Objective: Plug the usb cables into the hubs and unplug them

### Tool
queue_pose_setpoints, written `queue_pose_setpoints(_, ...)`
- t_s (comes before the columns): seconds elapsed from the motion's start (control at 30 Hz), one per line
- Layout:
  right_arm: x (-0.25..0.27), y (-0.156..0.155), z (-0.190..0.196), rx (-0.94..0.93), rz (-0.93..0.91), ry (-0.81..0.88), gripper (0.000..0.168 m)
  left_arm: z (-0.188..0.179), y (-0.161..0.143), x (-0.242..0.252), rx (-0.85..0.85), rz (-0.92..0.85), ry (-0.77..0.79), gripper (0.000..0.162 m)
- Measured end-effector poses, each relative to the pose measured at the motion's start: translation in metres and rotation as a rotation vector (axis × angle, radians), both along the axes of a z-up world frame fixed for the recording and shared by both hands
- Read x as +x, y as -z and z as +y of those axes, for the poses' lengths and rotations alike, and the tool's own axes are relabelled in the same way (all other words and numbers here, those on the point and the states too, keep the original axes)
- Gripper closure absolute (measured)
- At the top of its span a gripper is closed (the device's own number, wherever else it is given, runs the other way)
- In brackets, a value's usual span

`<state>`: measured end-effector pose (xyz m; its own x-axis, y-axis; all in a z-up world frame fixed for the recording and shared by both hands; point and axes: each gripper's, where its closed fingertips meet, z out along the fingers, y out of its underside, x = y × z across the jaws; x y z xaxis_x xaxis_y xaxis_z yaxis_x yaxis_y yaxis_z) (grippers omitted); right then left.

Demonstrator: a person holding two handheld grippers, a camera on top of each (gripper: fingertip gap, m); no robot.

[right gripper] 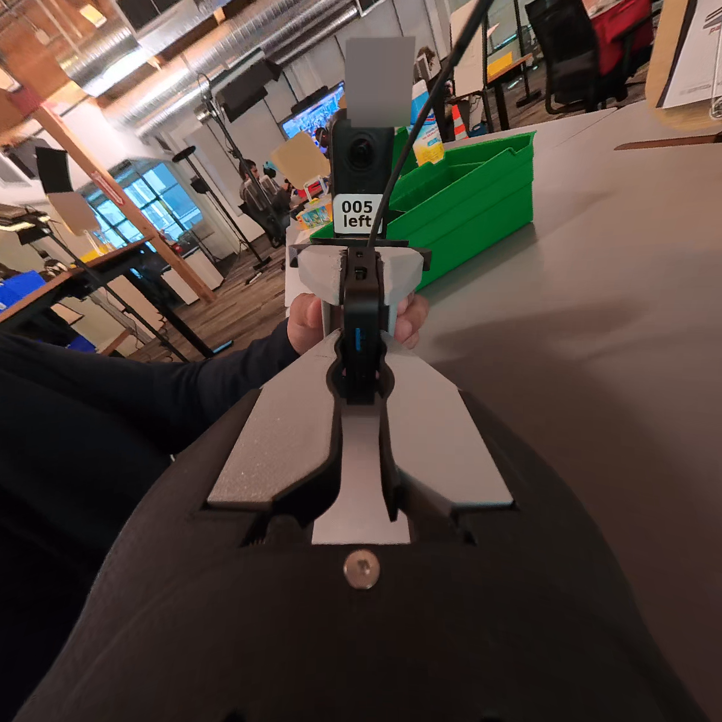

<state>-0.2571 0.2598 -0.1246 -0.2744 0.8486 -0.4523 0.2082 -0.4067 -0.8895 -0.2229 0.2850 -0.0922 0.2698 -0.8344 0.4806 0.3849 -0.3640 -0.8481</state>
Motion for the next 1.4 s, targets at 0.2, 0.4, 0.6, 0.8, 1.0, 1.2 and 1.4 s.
queue_pose_setpoints(0.2,0.026,-0.012,0.021,0.115,-0.047,0.094,0.158,0.012,0.001,-0.008,-0.047,-0.021,-0.077,0.128)
queue_pose_setpoints(0.4,0.111,-0.084,0.122,0.376,-0.107,0.492,0.159,0.014,-0.001,-0.018,-0.076,-0.076,-0.086,0.134)
queue_pose_setpoints(0.6,0.195,-0.133,0.252,0.895,-0.524,0.775,0.158,0.015,0.011,-0.006,-0.119,-0.028,-0.049,0.138)
queue_pose_setpoints(0.8,0.224,-0.023,0.325,0.888,-1.116,0.397,0.148,0.016,0.018,-0.001,-0.148,-0.011,-0.024,0.141)
queue_pose_setpoints(1.0,0.288,-0.021,0.395,0.835,-1.449,0.743,0.167,0.017,0.017,-0.005,-0.153,-0.025,-0.029,0.142)
queue_pose_setpoints(1.2,0.250,-0.026,0.375,0.639,-1.250,0.722,0.162,0.017,0.024,0.002,-0.171,0.013,-0.012,0.142)
queue_pose_setpoints(1.4,0.167,-0.042,0.312,0.513,-0.885,0.617,0.153,0.020,0.027,0.000,-0.162,0.051,-0.041,0.142)
